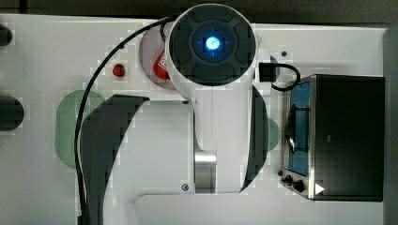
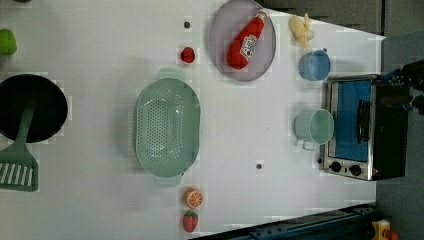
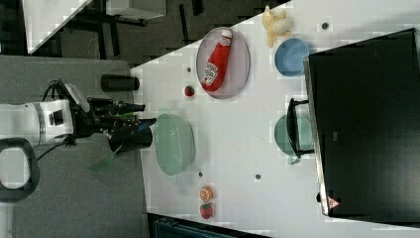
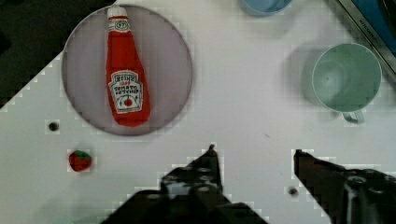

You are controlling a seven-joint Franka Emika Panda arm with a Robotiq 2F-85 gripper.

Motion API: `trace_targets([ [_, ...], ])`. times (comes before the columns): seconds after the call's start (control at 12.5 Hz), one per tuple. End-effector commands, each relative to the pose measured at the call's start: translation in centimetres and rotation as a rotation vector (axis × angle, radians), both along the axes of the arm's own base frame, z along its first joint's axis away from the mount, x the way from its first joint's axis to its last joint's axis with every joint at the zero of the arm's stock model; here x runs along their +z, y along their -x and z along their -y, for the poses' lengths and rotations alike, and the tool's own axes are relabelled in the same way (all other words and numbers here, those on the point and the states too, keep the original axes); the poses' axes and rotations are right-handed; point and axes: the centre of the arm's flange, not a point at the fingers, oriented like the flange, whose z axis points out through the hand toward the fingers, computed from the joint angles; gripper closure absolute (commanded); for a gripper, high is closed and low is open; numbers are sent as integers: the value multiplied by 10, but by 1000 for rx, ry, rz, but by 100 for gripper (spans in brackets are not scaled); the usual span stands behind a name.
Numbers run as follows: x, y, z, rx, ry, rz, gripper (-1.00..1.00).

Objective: Drag strainer left to right.

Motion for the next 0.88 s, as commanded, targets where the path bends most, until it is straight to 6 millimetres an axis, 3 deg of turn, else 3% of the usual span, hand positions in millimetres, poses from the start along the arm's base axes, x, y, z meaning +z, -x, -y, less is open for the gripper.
trace_targets([
  [0.08, 89, 81, 43, -211, 1, 10, -60],
  [0.24, 89, 79, 28, -185, -5, 19, -99],
  [0.32, 88, 78, 9, -152, -18, 17, -100],
  [0.64, 72, 81, -105, -18, -11, -15, -100],
  [0.88, 47, 90, -186, -131, 17, -30, -100],
])
